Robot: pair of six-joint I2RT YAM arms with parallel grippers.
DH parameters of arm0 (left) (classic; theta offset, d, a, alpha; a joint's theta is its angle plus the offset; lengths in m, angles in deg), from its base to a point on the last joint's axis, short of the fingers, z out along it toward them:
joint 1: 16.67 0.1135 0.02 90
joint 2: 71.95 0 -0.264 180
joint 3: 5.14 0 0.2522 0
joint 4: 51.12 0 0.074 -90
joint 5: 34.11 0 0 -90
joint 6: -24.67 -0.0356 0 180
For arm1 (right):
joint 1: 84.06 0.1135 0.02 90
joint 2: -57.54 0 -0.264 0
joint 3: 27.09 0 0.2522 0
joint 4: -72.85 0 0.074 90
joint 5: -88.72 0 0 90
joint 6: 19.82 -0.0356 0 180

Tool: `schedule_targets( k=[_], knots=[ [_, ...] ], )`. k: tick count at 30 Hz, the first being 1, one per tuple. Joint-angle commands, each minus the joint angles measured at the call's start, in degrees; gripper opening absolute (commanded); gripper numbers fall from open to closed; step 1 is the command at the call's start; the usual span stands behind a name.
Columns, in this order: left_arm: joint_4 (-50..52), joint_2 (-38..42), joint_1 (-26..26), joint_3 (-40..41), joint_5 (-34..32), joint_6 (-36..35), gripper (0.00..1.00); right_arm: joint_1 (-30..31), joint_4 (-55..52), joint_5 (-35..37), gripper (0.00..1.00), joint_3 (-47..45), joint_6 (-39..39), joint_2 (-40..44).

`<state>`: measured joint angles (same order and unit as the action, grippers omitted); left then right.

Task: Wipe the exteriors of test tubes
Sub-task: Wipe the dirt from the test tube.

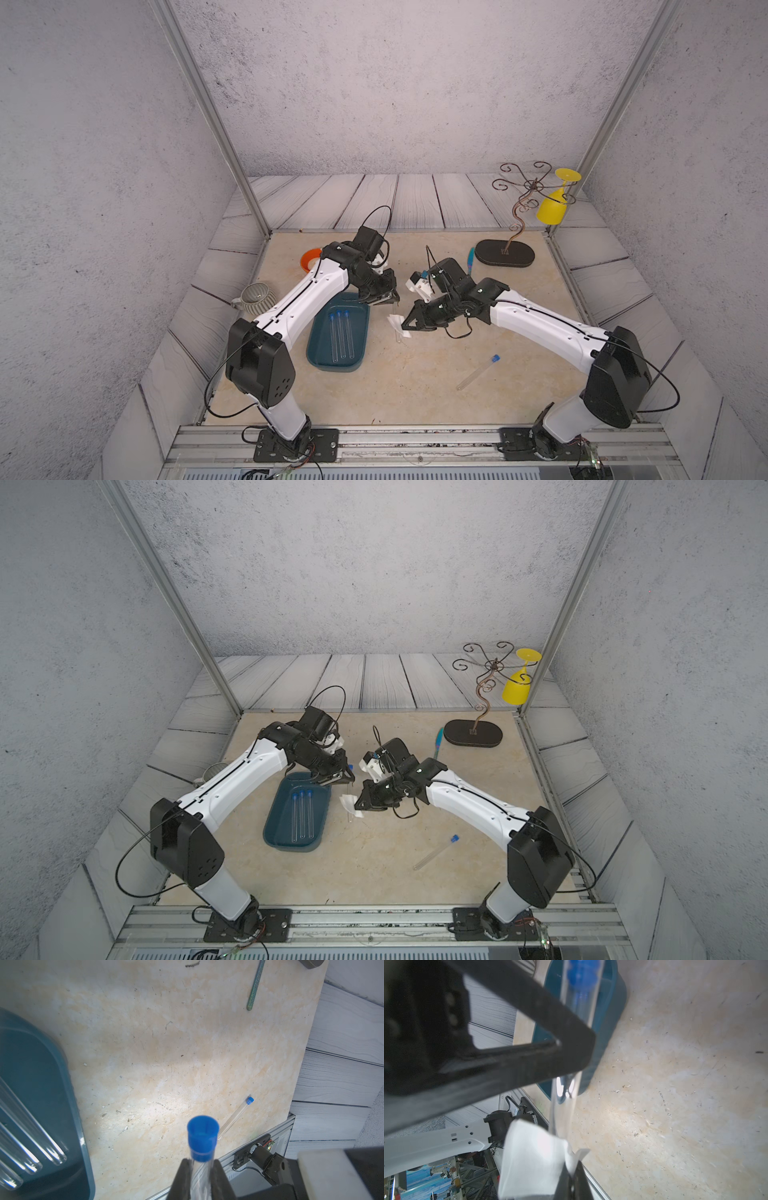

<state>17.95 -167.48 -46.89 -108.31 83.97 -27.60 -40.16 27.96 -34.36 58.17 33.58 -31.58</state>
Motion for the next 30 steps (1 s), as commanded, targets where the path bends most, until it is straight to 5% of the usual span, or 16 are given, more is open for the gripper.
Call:
schedule_targets(
  k=[1, 30],
  knots=[
    [1.03, 1.95, 0.33, 0.97, 1.59, -0.56, 0.16, -0.52, -0.44, 1.7, 0.06, -2.09, 0.22, 2.47],
    [-2.54, 3.99, 0.33, 0.18, 2.75, -0.64, 0.16, -0.22, 2.13, -6.4, 0.06, 0.07, -1.19, 3.45]
  ],
)
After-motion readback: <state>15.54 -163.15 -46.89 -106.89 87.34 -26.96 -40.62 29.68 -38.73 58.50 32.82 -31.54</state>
